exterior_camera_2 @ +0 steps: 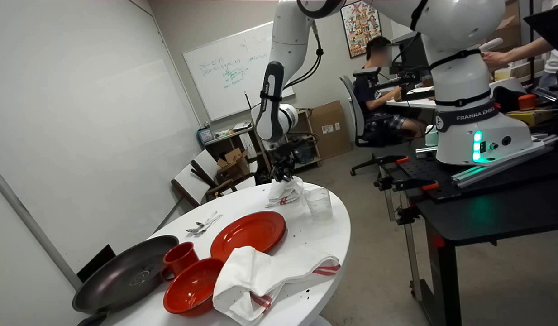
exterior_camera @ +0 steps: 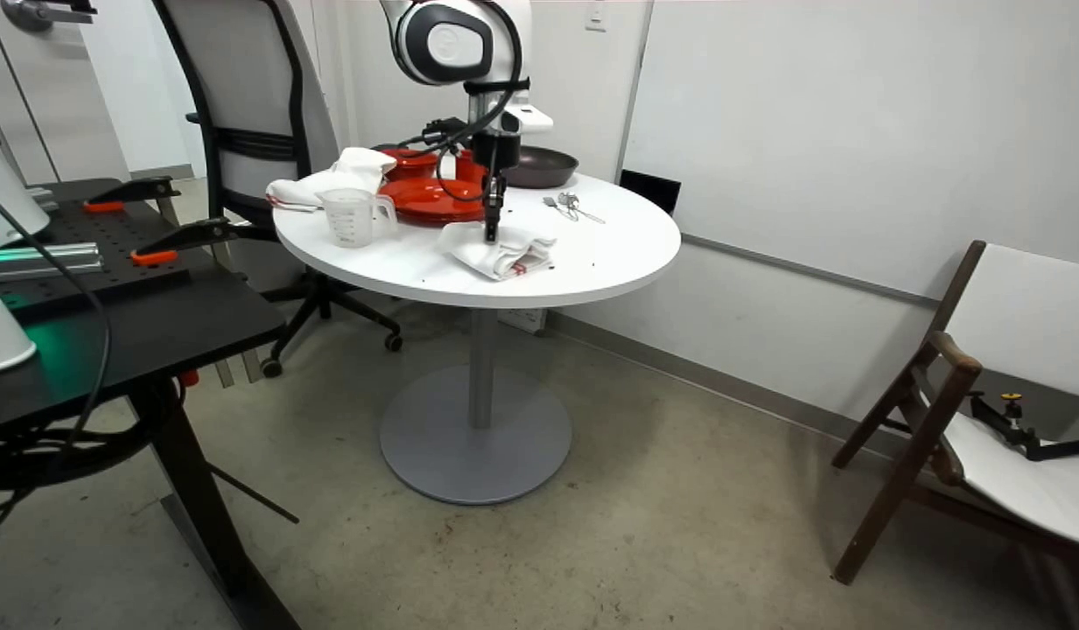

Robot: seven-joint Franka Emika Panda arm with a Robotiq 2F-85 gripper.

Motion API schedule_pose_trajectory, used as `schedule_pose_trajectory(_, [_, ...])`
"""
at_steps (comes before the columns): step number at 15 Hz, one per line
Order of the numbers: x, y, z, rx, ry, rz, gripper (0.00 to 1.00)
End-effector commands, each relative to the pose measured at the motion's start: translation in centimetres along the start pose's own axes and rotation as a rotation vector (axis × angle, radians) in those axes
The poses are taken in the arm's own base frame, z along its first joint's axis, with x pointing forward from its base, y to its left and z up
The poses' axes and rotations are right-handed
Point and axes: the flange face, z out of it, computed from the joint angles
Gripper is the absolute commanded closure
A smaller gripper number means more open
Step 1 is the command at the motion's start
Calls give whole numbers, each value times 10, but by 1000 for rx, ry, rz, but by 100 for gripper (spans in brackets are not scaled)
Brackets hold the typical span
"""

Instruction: Use the towel on the right to wipe the countertop

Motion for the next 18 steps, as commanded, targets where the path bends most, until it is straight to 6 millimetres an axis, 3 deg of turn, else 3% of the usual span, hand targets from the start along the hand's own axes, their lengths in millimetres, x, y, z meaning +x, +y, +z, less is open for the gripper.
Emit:
schedule_pose_trajectory(1, [-17,-19,-2,57,-45,40,99])
schedule_pose_trajectory(6, [-62,-33,12,41,-108,-32,99])
schedule_pose_trajectory(9, [-78,-34,17,31,-132,-59,99])
schedule_pose_trajectory(13, [-75,-37,13,47,-119,-206,99])
schedule_pose_trajectory(18, [-63,-24,8,38,-103,-270,99])
